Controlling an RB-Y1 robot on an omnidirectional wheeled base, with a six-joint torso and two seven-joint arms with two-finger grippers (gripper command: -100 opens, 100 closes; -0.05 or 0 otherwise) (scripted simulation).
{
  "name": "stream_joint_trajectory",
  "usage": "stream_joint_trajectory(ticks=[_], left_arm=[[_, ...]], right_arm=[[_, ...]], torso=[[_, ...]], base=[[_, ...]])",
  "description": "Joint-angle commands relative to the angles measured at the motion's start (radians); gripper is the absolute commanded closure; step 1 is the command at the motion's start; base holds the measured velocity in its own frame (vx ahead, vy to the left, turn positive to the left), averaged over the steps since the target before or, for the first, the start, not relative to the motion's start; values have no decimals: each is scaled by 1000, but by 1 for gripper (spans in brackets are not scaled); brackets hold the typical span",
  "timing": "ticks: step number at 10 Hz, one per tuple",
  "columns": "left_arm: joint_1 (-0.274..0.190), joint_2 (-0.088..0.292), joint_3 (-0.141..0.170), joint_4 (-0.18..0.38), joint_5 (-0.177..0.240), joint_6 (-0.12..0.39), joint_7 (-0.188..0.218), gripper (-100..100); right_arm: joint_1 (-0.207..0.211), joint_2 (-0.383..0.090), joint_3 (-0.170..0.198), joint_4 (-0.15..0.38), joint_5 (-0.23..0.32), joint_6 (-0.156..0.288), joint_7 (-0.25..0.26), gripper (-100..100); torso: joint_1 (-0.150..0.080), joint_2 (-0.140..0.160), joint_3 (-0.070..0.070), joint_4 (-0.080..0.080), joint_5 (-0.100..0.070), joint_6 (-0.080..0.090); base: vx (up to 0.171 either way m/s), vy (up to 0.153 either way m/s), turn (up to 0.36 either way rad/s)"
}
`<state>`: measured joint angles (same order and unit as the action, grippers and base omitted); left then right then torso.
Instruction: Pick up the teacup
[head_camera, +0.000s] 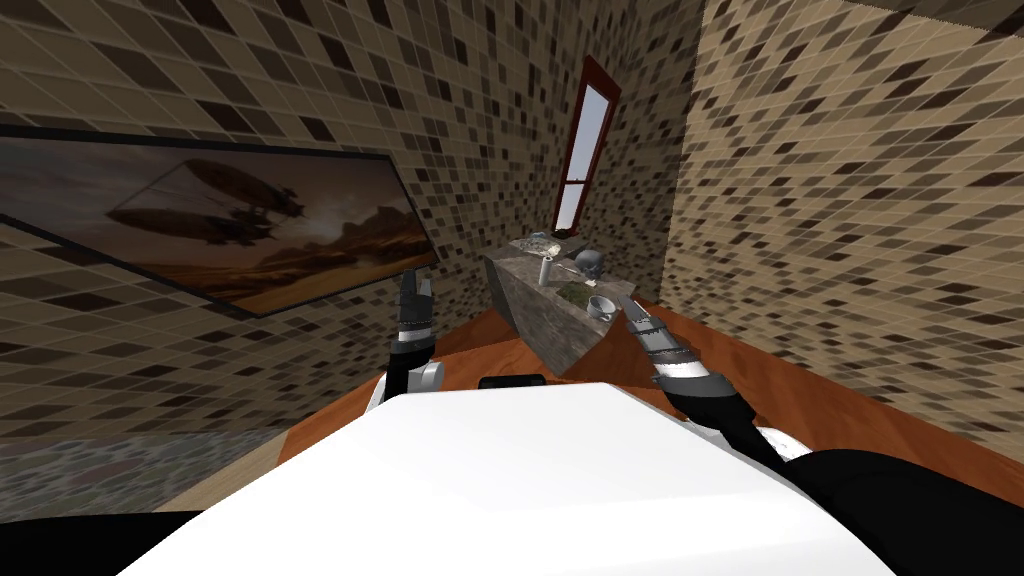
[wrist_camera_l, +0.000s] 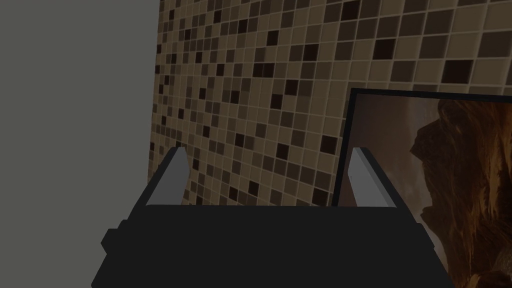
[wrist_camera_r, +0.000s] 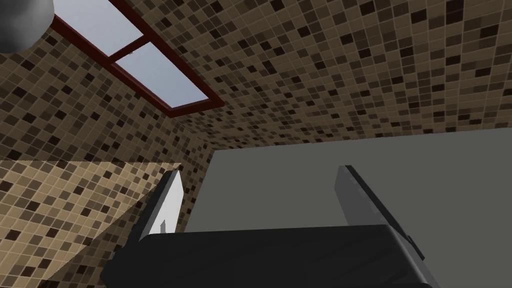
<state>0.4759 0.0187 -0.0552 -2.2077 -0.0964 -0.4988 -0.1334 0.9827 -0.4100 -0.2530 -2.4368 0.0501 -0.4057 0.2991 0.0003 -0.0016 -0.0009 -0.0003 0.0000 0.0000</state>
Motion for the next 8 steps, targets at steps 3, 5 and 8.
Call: stream_joint_trajectory(ticks=[3,5,8], left_arm=[[0,0,0,0,0,0,0,0],[0,0,0,0,0,0,0,0],[0,0,0,0,0,0,0,0]], right_arm=[[99,-87,-70,-5,17,43,53,-100],[148,-127,-102,-7,25,61,79,-100],[225,-168,-134,-7,32,81,105,-100]], torso=[[0,0,0,0,0,0],[0,0,0,0,0,0],[0,-1,-1,0,0,0]], base=[[29,6,80],[30,2,71],[37,5,61]])
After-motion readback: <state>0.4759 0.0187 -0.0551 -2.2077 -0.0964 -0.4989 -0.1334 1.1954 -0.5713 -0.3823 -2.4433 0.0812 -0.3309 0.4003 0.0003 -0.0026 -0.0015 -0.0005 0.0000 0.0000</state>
